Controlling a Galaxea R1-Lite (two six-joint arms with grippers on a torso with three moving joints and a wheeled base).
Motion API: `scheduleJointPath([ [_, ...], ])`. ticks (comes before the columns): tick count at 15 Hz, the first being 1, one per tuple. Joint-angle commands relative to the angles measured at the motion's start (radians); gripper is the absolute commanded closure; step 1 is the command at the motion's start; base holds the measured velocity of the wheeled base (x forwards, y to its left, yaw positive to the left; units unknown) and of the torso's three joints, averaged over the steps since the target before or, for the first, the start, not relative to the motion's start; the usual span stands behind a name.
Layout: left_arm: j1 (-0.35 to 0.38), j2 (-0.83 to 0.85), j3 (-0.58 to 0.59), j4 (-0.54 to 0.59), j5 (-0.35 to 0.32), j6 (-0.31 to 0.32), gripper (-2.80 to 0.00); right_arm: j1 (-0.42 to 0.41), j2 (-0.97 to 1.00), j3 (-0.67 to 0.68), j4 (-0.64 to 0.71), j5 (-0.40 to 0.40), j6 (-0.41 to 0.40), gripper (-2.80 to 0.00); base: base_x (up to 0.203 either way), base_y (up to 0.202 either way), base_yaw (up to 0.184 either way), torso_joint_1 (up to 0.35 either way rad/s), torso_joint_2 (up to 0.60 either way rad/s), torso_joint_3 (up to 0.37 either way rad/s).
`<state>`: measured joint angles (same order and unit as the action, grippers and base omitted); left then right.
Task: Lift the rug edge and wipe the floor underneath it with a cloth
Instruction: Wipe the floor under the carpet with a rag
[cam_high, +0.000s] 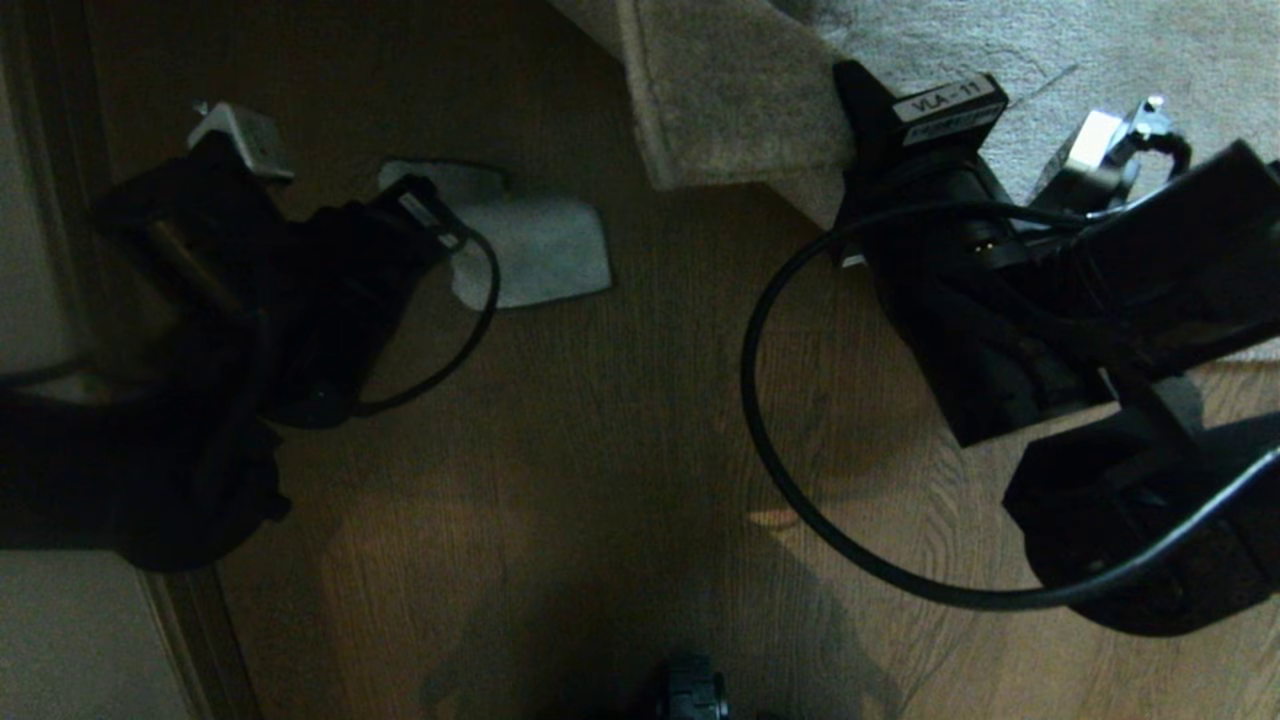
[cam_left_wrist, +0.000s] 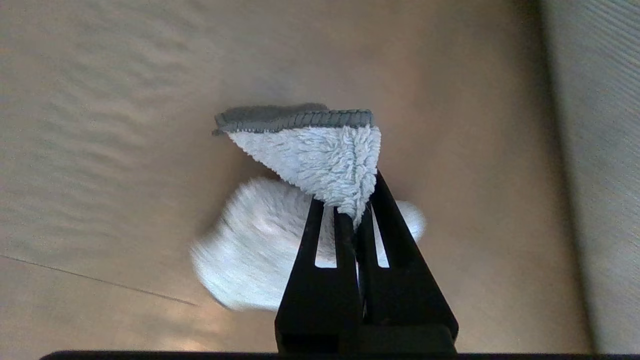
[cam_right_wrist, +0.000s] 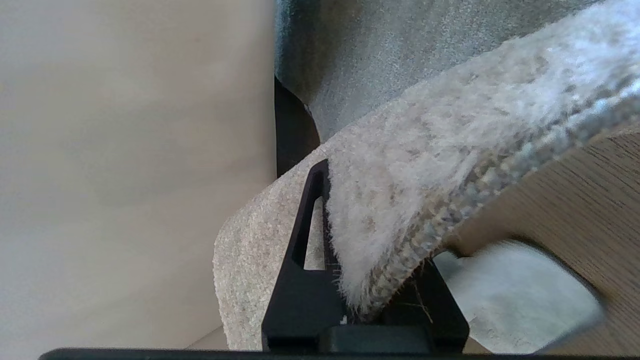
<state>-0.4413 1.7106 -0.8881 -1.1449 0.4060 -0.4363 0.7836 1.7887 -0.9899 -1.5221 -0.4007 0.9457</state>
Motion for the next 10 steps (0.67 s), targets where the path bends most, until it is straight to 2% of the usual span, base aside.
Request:
scheduleJointPath([
  [1, 0.05, 0.004, 0.0, -0.007, 0.002, -0.019, 0.0, 0.0, -0.01, 0.007, -0.048, -0.003, 0.005, 0.0, 0.0, 0.0, 0.0, 0.0, 0.0, 0.0],
  [10, 0.172, -0.082, 0.005, -0.012, 0.005, -0.021, 0.0, 0.0, -0.05, 0.042, -0.048, -0.001, 0.007, 0.0, 0.0, 0.0, 0.0, 0.0, 0.0, 0.0],
])
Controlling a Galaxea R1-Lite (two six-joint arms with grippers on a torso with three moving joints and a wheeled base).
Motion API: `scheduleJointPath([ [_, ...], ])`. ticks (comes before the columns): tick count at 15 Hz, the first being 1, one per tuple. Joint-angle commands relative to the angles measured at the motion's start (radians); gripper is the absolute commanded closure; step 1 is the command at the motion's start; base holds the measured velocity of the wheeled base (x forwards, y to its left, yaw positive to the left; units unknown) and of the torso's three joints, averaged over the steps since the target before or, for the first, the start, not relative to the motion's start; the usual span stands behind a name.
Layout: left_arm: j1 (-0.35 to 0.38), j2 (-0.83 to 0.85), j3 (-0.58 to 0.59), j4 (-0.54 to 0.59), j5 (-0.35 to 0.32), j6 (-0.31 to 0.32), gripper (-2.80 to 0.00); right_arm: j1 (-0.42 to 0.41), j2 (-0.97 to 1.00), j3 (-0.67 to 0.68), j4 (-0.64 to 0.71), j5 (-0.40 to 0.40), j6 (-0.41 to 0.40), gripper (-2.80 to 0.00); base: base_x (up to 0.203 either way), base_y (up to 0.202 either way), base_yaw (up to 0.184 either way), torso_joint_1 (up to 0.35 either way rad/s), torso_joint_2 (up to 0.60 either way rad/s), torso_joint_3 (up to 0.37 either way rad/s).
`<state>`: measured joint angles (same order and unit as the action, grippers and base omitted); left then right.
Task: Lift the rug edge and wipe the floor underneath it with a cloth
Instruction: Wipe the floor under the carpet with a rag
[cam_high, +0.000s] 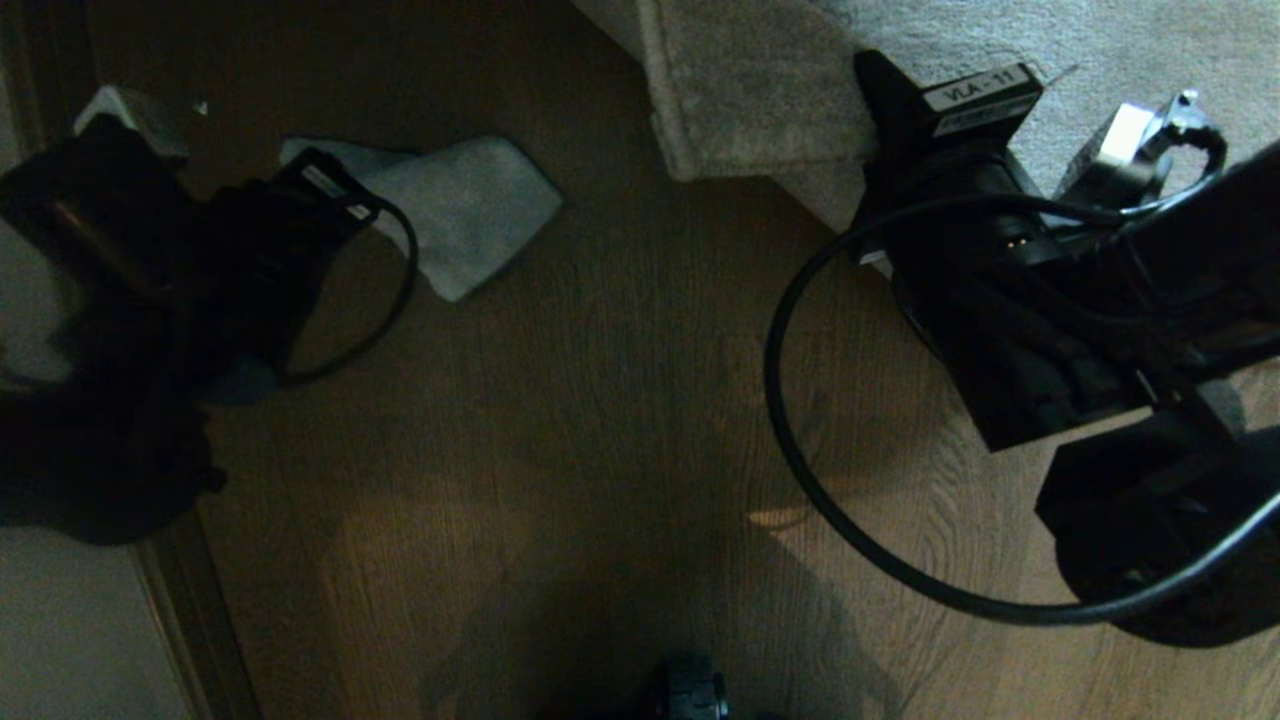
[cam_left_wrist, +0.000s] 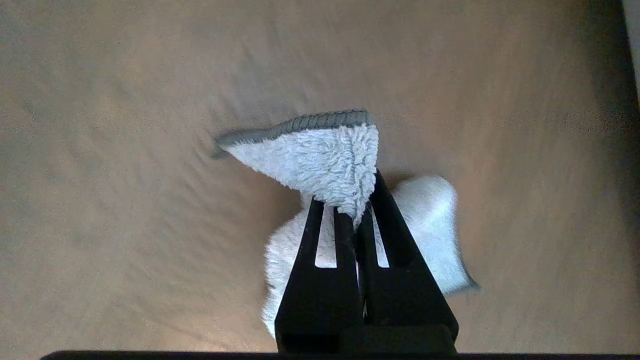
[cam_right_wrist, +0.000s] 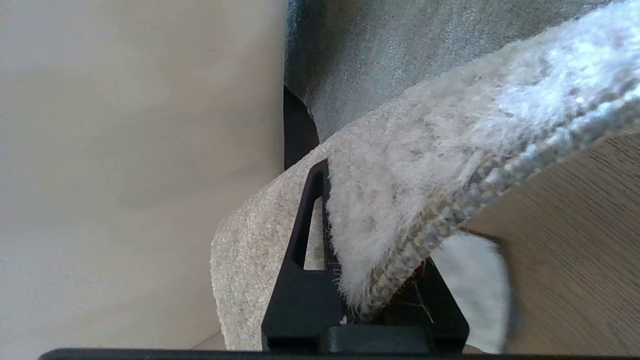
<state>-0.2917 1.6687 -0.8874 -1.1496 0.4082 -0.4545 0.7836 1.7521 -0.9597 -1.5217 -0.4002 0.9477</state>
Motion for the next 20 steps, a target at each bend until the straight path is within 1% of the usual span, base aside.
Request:
scheduleJointPath([
  [1, 0.033, -0.06, 0.011, -0.005, 0.004, -0.003, 0.0, 0.0, -0.017, 0.018, -0.048, -0.002, 0.005, 0.0, 0.0, 0.0, 0.0, 0.0, 0.0, 0.0],
  [3, 0.04, -0.118, 0.064, -0.002, 0.004, -0.001, 0.0, 0.0, -0.021, 0.018, -0.048, -0.002, 0.005, 0.0, 0.0, 0.0, 0.0, 0.0, 0.0, 0.0],
  [7, 0.014, -0.246, 0.26, 0.001, -0.002, 0.005, 0.0, 0.0, -0.023, 0.016, -0.048, -0.002, 0.005, 0.0, 0.0, 0.0, 0.0, 0.0, 0.0, 0.0],
  [8, -0.009, -0.262, 0.301, 0.002, -0.002, 0.005, 0.0, 0.001, -0.023, 0.015, -0.048, -0.002, 0.005, 0.0, 0.0, 0.0, 0.0, 0.0, 0.0, 0.0],
  [9, -0.053, -0.269, 0.323, 0.003, -0.001, 0.006, 0.0, 0.002, -0.022, 0.013, -0.048, -0.002, 0.005, 0.0, 0.0, 0.0, 0.0, 0.0, 0.0, 0.0],
  [10, -0.094, -0.27, 0.33, 0.003, -0.001, 0.007, 0.0, 0.0, -0.022, 0.013, -0.048, -0.002, 0.005, 0.0, 0.0, 0.0, 0.0, 0.0, 0.0, 0.0],
  [12, -0.17, -0.231, 0.325, 0.002, -0.006, 0.032, 0.0, 0.002, -0.022, 0.015, -0.048, -0.002, 0.005, 0.0, 0.0, 0.0, 0.0, 0.0, 0.0, 0.0],
  [15, -0.269, -0.147, 0.31, -0.004, -0.04, 0.044, 0.0, 0.0, -0.019, 0.015, -0.048, -0.002, 0.005, 0.0, 0.0, 0.0, 0.0, 0.0, 0.0, 0.0],
  [17, -0.305, -0.083, 0.246, -0.006, -0.044, 0.045, 0.0, 0.0, -0.019, 0.015, -0.048, -0.003, 0.005, 0.0, 0.0, 0.0, 0.0, 0.0, 0.0, 0.0],
  [20, -0.33, 0.007, 0.13, -0.006, -0.045, 0.044, 0.0, -0.001, -0.014, 0.016, -0.048, -0.003, 0.005, 0.0, 0.0, 0.0, 0.0, 0.0, 0.0, 0.0],
])
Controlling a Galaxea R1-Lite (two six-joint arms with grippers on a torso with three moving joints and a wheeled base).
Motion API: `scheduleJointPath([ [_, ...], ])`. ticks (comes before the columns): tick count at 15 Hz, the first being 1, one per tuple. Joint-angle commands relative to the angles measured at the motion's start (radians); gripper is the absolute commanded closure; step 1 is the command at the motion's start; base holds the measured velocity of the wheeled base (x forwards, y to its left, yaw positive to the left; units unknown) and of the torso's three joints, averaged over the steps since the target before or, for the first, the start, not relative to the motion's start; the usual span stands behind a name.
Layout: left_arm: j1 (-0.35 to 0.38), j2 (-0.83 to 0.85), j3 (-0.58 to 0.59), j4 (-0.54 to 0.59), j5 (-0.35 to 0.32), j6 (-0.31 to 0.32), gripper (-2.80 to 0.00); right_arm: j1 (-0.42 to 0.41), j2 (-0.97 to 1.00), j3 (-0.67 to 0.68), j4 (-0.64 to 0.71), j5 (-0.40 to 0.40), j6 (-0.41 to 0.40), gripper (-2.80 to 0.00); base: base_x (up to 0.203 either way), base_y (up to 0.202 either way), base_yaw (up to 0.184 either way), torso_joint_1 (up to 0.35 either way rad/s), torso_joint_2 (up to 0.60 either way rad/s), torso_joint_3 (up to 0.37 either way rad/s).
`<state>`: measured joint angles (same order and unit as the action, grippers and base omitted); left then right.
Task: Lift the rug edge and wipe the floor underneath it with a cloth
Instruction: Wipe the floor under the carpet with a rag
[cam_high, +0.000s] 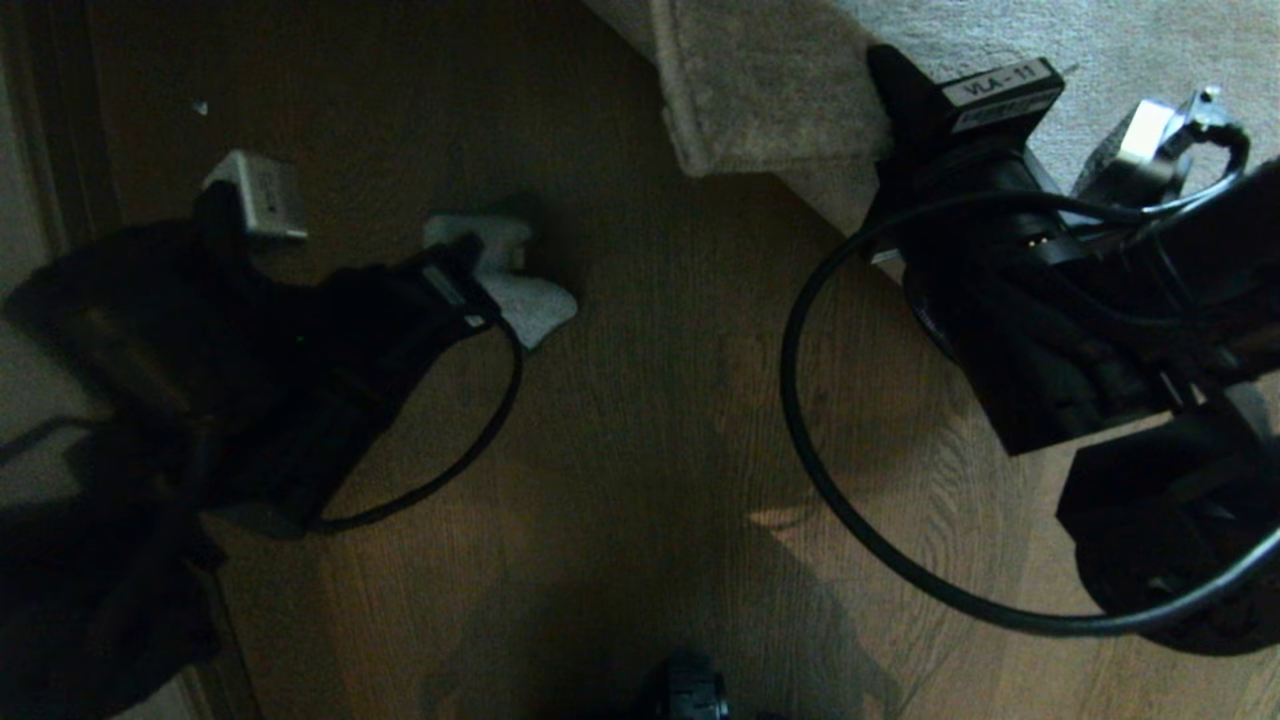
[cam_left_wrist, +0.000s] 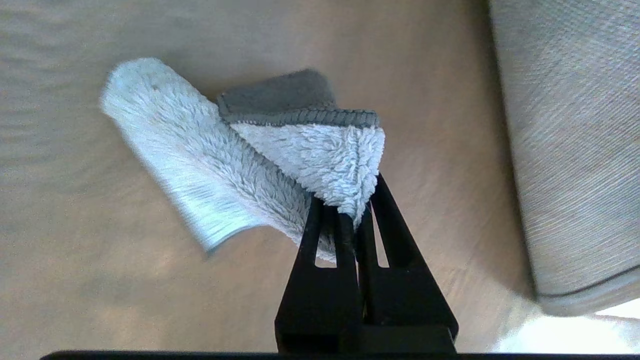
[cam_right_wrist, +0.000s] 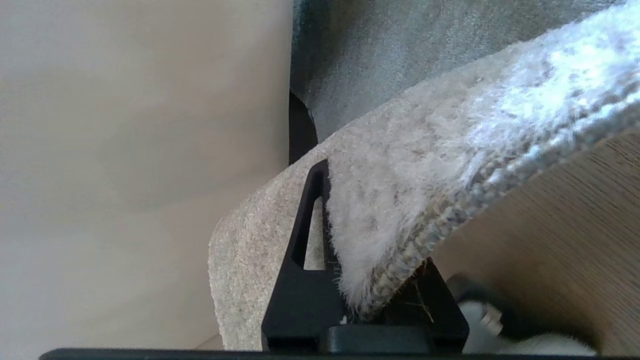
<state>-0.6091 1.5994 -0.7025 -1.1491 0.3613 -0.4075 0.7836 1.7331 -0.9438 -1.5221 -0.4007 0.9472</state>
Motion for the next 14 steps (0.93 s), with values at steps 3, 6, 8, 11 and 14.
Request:
scheduleJointPath([
  [3, -0.014, 0.155, -0.15, -0.007, 0.005, -0.004, 0.0, -0.001, 0.007, 0.0, -0.048, -0.003, 0.005, 0.0, 0.0, 0.0, 0.0, 0.0, 0.0, 0.0],
  [6, 0.019, 0.207, -0.239, -0.007, 0.004, -0.005, 0.0, -0.001, 0.011, -0.001, -0.048, -0.003, 0.005, 0.0, 0.0, 0.0, 0.0, 0.0, 0.0, 0.0],
  [8, 0.068, 0.225, -0.276, -0.006, 0.001, -0.005, 0.0, -0.001, 0.017, -0.001, -0.048, -0.003, 0.005, 0.0, 0.0, 0.0, 0.0, 0.0, 0.0, 0.0],
  [11, 0.126, 0.233, -0.307, -0.006, -0.002, -0.005, 0.0, -0.001, 0.019, -0.005, -0.048, -0.003, 0.007, 0.0, 0.0, 0.0, 0.0, 0.0, 0.0, 0.0],
  [14, 0.2, 0.212, -0.317, -0.006, -0.006, -0.005, 0.0, -0.001, 0.016, -0.003, -0.048, -0.003, 0.007, 0.0, 0.0, 0.0, 0.0, 0.0, 0.0, 0.0],
])
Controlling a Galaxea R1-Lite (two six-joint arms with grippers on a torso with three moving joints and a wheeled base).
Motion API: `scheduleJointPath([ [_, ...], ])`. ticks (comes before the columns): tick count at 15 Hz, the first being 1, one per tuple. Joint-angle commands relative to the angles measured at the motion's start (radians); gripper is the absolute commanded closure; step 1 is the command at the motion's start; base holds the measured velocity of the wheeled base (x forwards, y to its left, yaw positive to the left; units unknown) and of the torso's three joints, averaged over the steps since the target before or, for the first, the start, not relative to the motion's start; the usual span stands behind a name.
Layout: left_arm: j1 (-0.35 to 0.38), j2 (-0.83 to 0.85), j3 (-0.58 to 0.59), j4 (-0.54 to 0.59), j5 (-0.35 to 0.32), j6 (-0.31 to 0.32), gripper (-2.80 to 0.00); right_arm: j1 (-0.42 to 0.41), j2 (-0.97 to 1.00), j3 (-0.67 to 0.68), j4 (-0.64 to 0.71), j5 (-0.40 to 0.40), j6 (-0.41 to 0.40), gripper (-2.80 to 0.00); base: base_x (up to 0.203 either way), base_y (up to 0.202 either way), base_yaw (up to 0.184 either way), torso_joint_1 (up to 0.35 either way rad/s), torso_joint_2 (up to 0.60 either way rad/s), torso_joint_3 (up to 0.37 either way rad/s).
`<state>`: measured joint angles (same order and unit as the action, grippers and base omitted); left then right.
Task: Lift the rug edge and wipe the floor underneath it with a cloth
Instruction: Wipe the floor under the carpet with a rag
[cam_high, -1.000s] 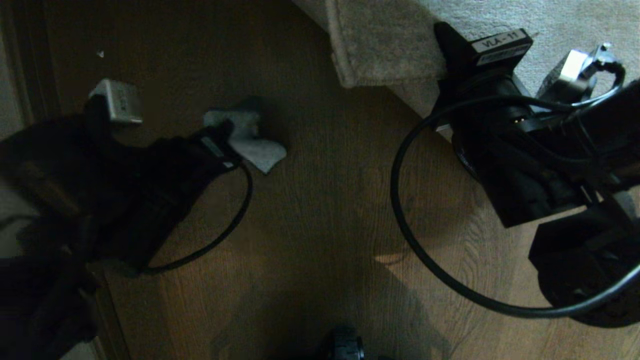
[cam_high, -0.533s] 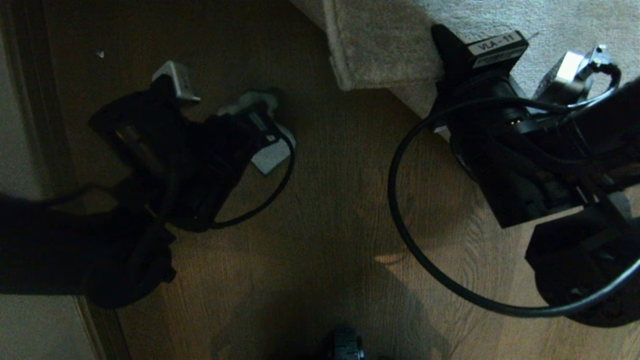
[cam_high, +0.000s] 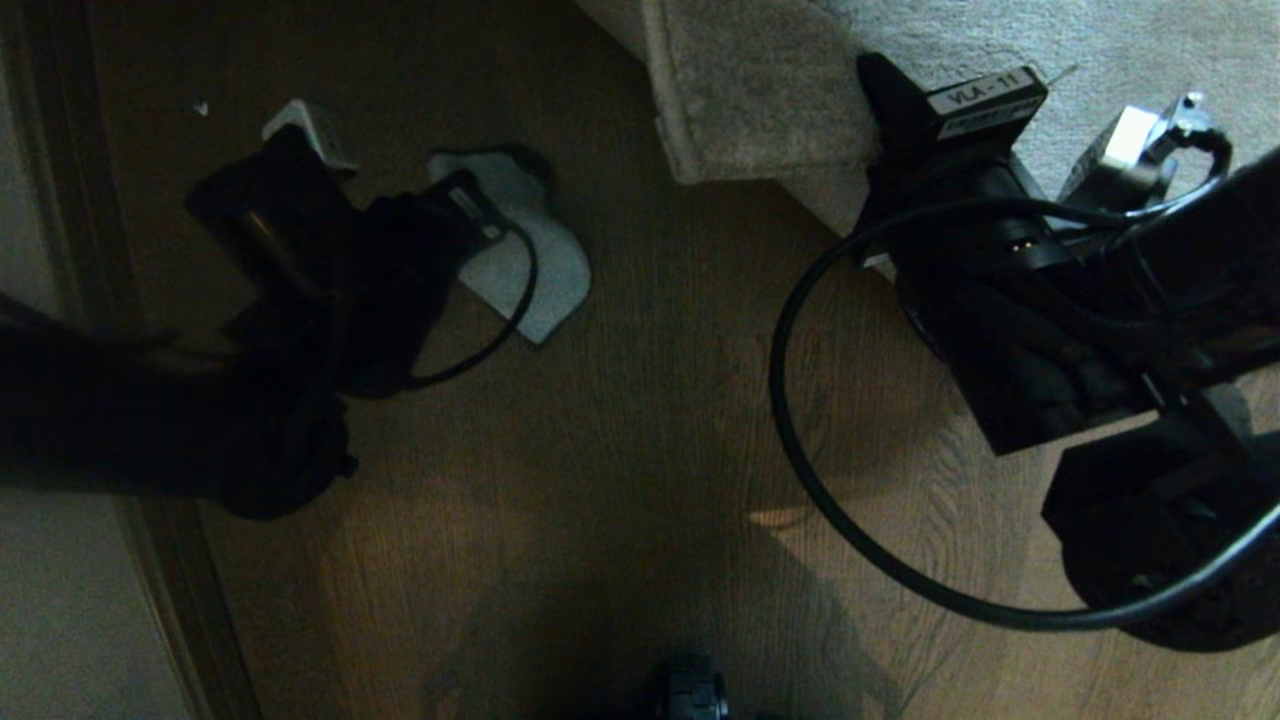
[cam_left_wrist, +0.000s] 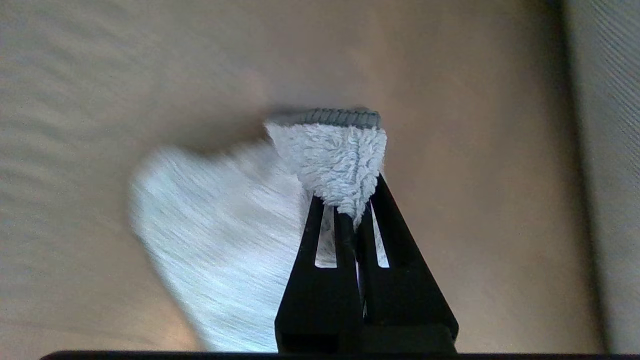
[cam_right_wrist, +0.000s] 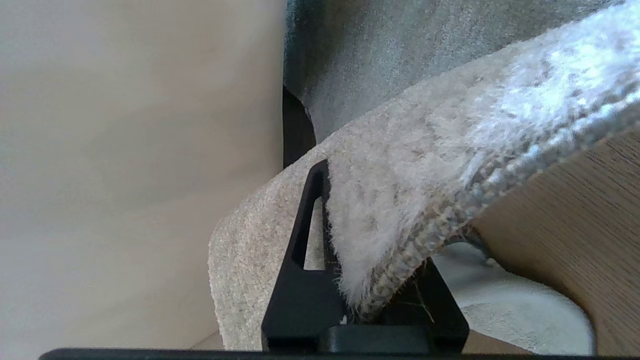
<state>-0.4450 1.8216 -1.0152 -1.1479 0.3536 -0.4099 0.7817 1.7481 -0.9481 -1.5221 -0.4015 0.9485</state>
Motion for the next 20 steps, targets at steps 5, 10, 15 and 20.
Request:
scheduleJointPath([
  [5, 0.118, -0.088, 0.005, 0.003, -0.013, -0.003, 0.0, 0.002, -0.001, 0.002, -0.048, 0.0, 0.007, 0.0, 0.0, 0.0, 0.0, 0.0, 0.0, 0.0],
  [10, 0.203, -0.199, 0.113, 0.017, -0.014, -0.003, 0.0, 0.002, -0.005, 0.0, -0.048, 0.0, 0.01, 0.0, 0.0, 0.0, 0.0, 0.0, 0.0, 0.0],
  [15, 0.233, -0.378, 0.326, 0.016, -0.009, -0.001, 0.0, 0.007, -0.01, -0.001, -0.048, 0.003, 0.01, 0.0, 0.0, 0.0, 0.0, 0.0, 0.0, 0.0],
  [20, 0.265, -0.568, 0.594, 0.018, -0.005, 0.016, 0.0, 0.024, -0.019, 0.006, -0.048, 0.001, 0.007, 0.0, 0.0, 0.0, 0.0, 0.0, 0.0, 0.0],
])
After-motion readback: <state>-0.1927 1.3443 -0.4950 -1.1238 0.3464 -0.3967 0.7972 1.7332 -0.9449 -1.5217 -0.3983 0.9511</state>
